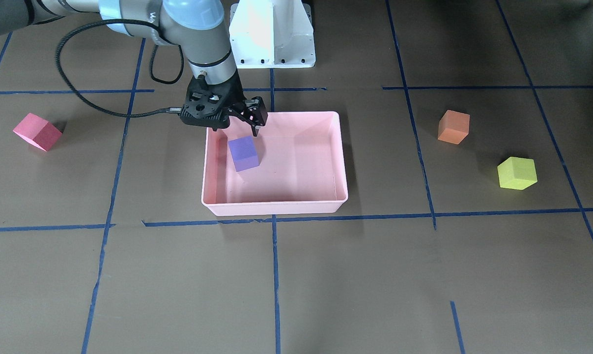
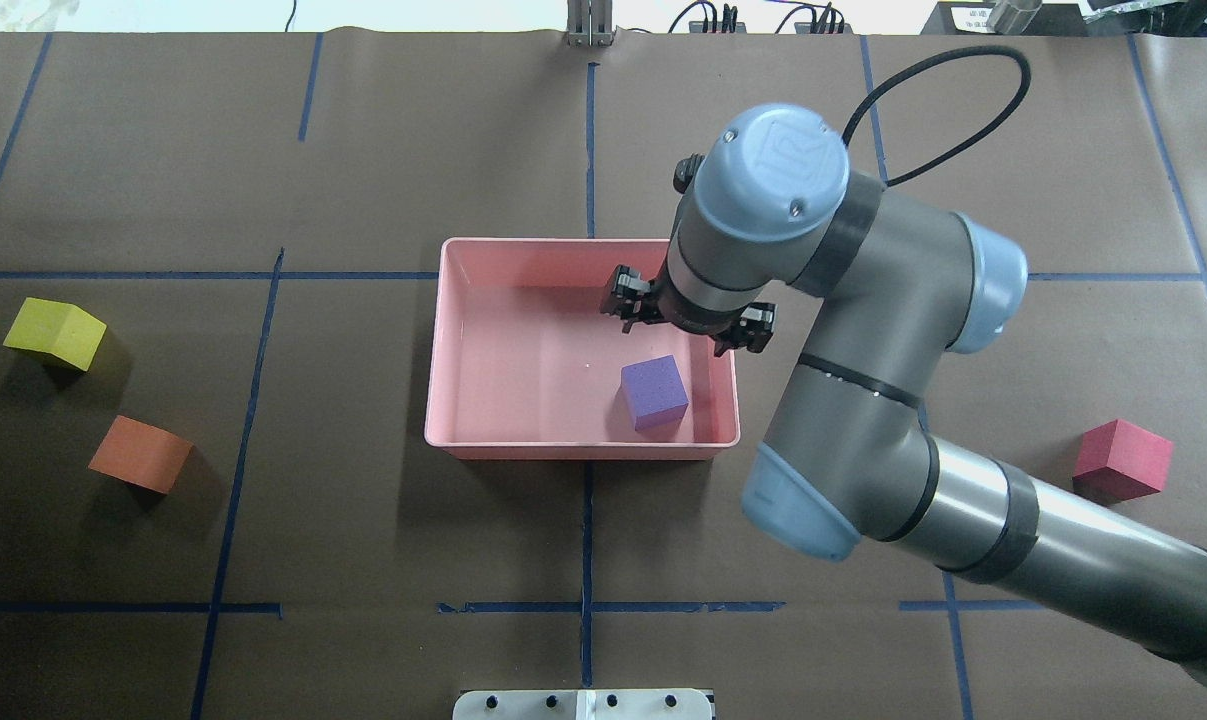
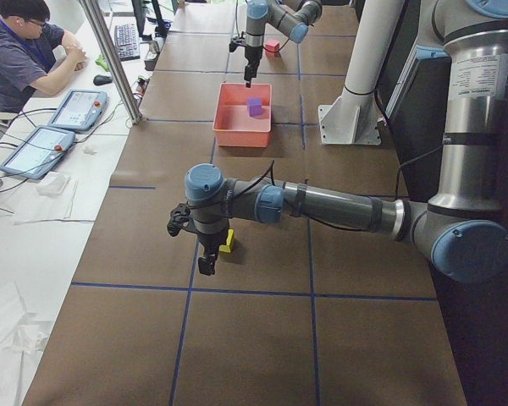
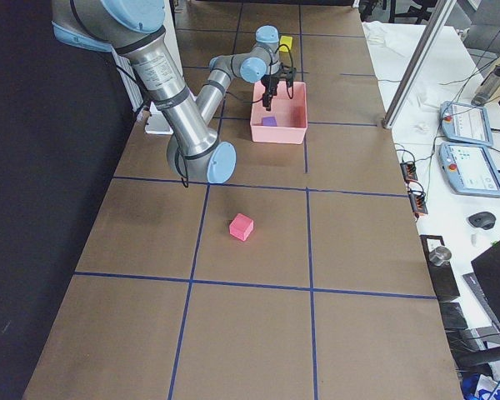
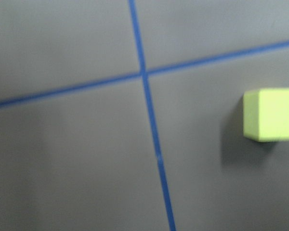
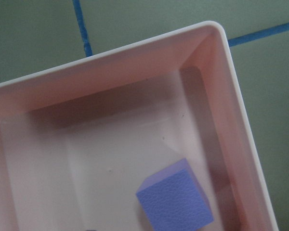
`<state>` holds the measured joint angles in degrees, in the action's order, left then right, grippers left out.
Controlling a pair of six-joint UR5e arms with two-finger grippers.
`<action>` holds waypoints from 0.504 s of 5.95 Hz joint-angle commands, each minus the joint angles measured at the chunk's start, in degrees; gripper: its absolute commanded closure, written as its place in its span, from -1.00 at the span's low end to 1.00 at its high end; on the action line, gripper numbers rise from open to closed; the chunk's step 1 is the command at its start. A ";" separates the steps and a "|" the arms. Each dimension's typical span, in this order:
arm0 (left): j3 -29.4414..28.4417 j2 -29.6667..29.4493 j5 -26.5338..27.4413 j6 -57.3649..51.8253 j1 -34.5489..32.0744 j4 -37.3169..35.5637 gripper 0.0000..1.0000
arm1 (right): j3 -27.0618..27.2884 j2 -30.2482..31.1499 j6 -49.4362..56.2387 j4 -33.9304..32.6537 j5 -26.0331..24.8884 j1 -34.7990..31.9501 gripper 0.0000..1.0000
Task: Place blocks into pink bin with both arms
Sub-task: 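Lower the left gripper onto the yellow-green cube while the right gripper withdraws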
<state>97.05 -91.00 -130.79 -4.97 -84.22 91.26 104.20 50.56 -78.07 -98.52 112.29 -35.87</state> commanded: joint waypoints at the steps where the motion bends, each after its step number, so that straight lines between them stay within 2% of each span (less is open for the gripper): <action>1: -6.76 -1.98 -0.16 7.45 1.69 12.38 -1.00 | 0.65 0.67 15.49 -6.65 8.17 -9.00 -1.00; 2: -6.87 -1.38 0.01 15.18 6.56 19.06 -1.00 | 2.56 4.33 25.50 -8.86 9.60 -13.40 -1.00; 3: -6.88 -1.28 0.27 21.70 10.62 22.00 -1.00 | 5.19 9.85 36.65 -9.23 10.48 -17.70 -1.00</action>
<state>90.41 -92.43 -130.73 10.28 -77.42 109.41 107.24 55.96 -51.55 -106.77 121.58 -49.43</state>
